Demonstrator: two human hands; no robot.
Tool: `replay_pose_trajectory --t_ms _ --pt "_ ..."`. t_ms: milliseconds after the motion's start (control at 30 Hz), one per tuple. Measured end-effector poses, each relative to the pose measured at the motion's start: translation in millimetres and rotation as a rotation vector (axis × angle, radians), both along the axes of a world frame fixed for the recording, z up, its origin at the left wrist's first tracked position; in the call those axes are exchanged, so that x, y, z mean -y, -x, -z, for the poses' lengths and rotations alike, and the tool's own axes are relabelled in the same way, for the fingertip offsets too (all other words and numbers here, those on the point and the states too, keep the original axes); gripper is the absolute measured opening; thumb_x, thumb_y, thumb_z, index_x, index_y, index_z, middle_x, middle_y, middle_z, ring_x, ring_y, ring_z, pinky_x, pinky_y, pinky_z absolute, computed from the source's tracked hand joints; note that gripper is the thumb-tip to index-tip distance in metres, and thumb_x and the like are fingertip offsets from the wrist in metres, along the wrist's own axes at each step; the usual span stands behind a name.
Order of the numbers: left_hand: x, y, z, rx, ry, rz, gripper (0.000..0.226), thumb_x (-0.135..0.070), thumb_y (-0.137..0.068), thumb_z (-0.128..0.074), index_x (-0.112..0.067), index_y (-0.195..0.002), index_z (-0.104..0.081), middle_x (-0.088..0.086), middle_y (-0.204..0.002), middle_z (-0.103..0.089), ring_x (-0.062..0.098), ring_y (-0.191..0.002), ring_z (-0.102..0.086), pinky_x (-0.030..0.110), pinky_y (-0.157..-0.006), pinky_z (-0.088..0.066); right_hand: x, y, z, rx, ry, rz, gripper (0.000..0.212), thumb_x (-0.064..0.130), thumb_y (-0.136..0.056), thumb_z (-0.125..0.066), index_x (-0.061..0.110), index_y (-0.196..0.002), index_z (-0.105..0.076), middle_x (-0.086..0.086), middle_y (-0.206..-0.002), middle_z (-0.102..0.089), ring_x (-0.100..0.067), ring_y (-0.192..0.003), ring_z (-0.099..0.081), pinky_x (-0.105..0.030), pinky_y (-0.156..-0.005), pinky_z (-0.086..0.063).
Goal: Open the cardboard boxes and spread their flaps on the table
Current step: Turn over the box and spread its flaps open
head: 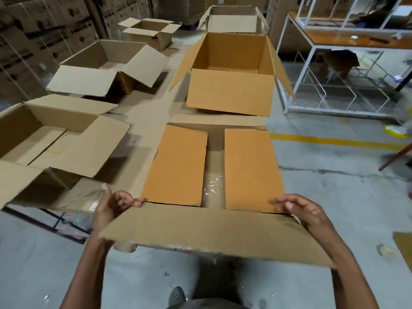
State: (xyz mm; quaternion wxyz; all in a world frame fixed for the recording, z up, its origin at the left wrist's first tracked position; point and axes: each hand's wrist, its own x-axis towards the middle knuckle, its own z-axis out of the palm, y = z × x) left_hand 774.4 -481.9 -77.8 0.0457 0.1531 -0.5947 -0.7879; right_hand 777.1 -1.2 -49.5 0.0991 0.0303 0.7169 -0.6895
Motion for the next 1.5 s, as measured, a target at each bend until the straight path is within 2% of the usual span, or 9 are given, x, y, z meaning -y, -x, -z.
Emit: replay_pose_trajectory --t_ms 100,167,333,633,933,1067,1267,1400,1500 --pt "10.3 4.4 -12.7 -0.02 0.443 0.216 0.051 -0.057 -0.095 -0.054 -0.014 -0.077 -0.077 0.018 -0.082 -0.076 0.028 -0.096 -0.074 0.042 -0.095 -0.05 4.9 2.8 -13.0 0.055 -0.194 -0.199 0.041 0.035 -0.081 -0.074 0.023 -0.12 -0.07 0.007 -0.121 -0.072 -0.014 -0.114 -0.066 -0.022 -0.093 -0.051" --pt "3.9 7.4 -24.4 0.005 0.59 0.32 0.037 -0.054 -0.095 -0.06 -0.022 -0.091 -0.079 0.011 -0.085 -0.077 0.02 -0.091 -0.074 0.036 -0.09 -0.051 21.3 3.7 -16.4 0.047 -0.381 -0.257 0.059 0.058 -0.066 -0.082 0.034 -0.12 -0.069 0.024 -0.114 -0.071 0.0 -0.113 -0.063 -0.013 -0.09 -0.045" --pt "-18.4 27.3 -32.1 0.013 0.988 0.435 0.009 -0.036 -0.095 -0.07 -0.031 -0.09 -0.075 -0.01 -0.086 -0.075 0.01 -0.081 -0.069 0.029 -0.075 -0.053 62.5 -3.7 9.5 -0.145 -0.94 -0.252 0.064 0.058 -0.068 -0.082 0.048 -0.128 -0.059 0.032 -0.121 -0.057 0.0 -0.121 -0.042 -0.029 -0.101 -0.027" --pt "-139.3 39.7 -23.7 -0.148 0.839 0.746 0.019 -0.038 -0.098 -0.058 -0.027 -0.104 -0.073 -0.013 -0.105 -0.072 0.001 -0.097 -0.064 0.023 -0.085 -0.051 91.0 -14.9 53.8 -0.319 -1.022 0.061 0.032 0.036 -0.071 -0.086 0.038 -0.099 -0.071 0.017 -0.097 -0.071 -0.016 -0.095 -0.059 -0.04 -0.093 -0.031" --pt "-208.3 66.6 -13.9 0.269 0.984 0.892 0.038 -0.033 -0.105 -0.04 -0.021 -0.133 -0.062 0.006 -0.136 -0.062 0.027 -0.124 -0.057 0.039 -0.105 -0.046 91.3 -13.7 67.7 -0.375 -1.05 0.124 0.033 0.027 -0.066 -0.091 0.032 -0.094 -0.073 0.012 -0.091 -0.072 -0.019 -0.085 -0.063 -0.047 -0.089 -0.041" --pt "-215.2 62.6 -31.8 0.235 1.1 0.821 0.046 -0.041 -0.105 -0.041 -0.022 -0.145 -0.05 0.009 -0.151 -0.049 0.028 -0.136 -0.047 0.043 -0.11 -0.041 88.3 -14.1 68.3 -0.349 -1.053 0.109 0.037 0.025 -0.063 -0.091 0.034 -0.094 -0.072 0.015 -0.091 -0.071 -0.019 -0.087 -0.063 -0.046 -0.088 -0.041" --pt "-179.9 68.8 -71.1 -0.03 1.242 0.363 0.067 -0.053 -0.097 -0.055 -0.027 -0.155 -0.036 -0.001 -0.166 -0.023 0.019 -0.156 -0.004 0.05 -0.123 -0.018 86.0 -11.2 71.0 -0.325 -1.046 0.09 0.041 0.032 -0.061 -0.093 0.038 -0.095 -0.072 0.017 -0.092 -0.071 -0.018 -0.089 -0.063 -0.045 -0.09 -0.038" --pt "-118.0 85.2 -68.7 0.067 1.307 0.191 0.058 -0.052 -0.096 -0.059 -0.026 -0.147 -0.05 0.005 -0.165 -0.027 0.029 -0.155 -0.009 0.057 -0.124 -0.01 86.2 -11.9 62.2 -0.333 -1.022 0.098 0.031 0.045 -0.064 -0.077 0.042 -0.093 -0.068 0.028 -0.087 -0.057 -0.013 -0.088 -0.055 -0.038 -0.091 -0.029" --pt "-81.1 84.2 -52.1 0.174 1.383 0.15 0.052 -0.054 -0.095 -0.058 -0.026 -0.14 -0.058 0.007 -0.164 -0.03 0.033 -0.155 -0.011 0.053 -0.123 -0.004 87.9 -9.7 57.4 -0.299 -1.048 0.075 0.034 0.041 -0.064 -0.084 0.042 -0.094 -0.068 0.028 -0.087 -0.053 -0.012 -0.088 -0.052 -0.034 -0.088 -0.024"
